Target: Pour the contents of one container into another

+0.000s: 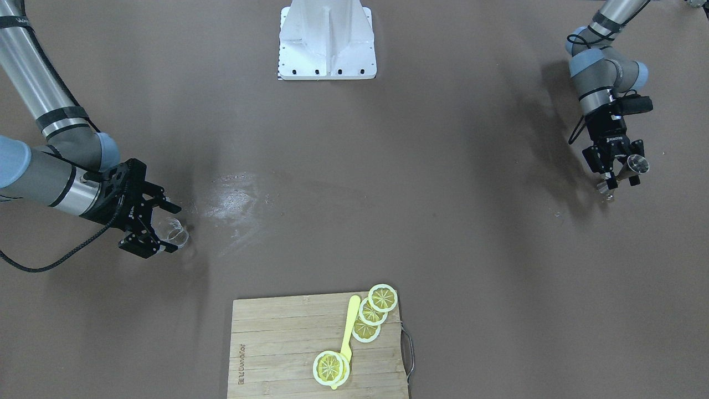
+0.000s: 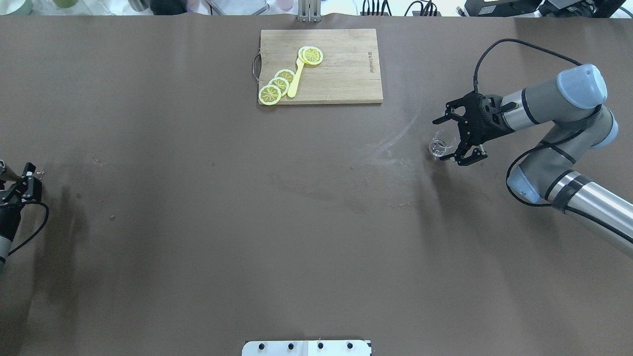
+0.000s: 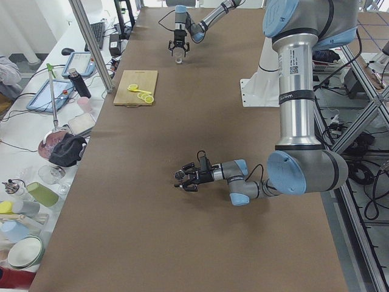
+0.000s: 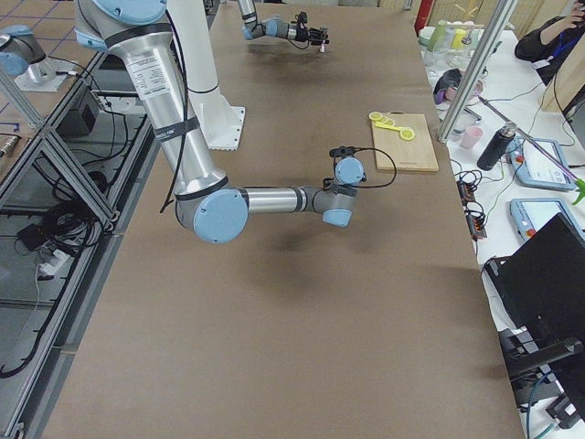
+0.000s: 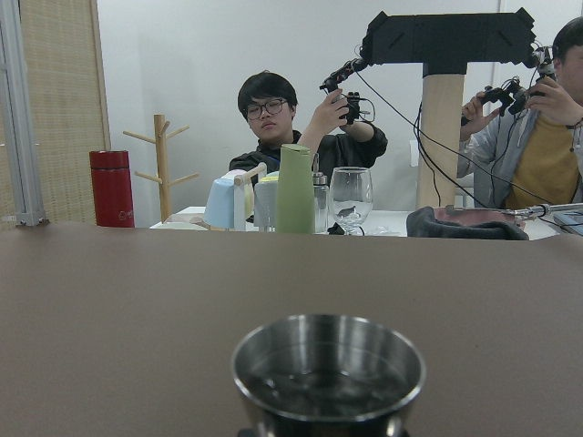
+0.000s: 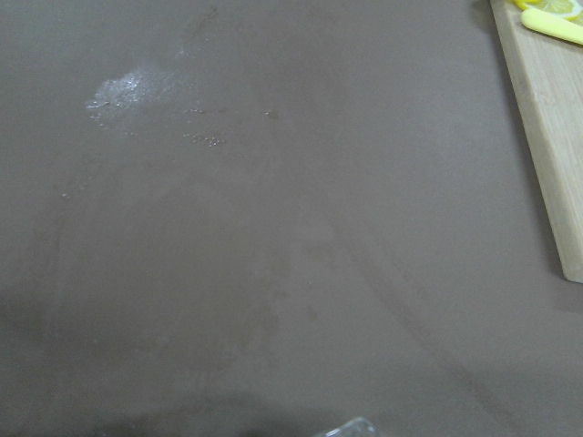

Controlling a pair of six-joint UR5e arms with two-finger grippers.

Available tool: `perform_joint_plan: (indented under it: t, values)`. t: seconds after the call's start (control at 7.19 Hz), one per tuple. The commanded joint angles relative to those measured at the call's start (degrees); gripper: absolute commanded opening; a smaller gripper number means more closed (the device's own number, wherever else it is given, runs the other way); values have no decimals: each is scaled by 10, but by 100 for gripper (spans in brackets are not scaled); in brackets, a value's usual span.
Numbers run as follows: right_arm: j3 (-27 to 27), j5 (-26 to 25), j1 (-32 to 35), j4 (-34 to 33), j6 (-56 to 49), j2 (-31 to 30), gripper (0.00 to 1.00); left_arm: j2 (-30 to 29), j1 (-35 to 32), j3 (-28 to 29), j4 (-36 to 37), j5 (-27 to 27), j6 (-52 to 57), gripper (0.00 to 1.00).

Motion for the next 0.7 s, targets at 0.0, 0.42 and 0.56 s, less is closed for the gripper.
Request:
perform_joint_plan:
  t: [0.0, 0.42, 0.56]
  values:
    - [0, -1, 18, 0, 65, 20, 100, 4, 21, -21, 3, 48, 0, 98]
    - [11, -3, 32, 0, 204, 33, 100, 41, 68, -55, 35, 102, 0, 99]
    - [13, -27, 41, 0, 281, 33, 100, 49, 95, -56, 35, 135, -2, 98]
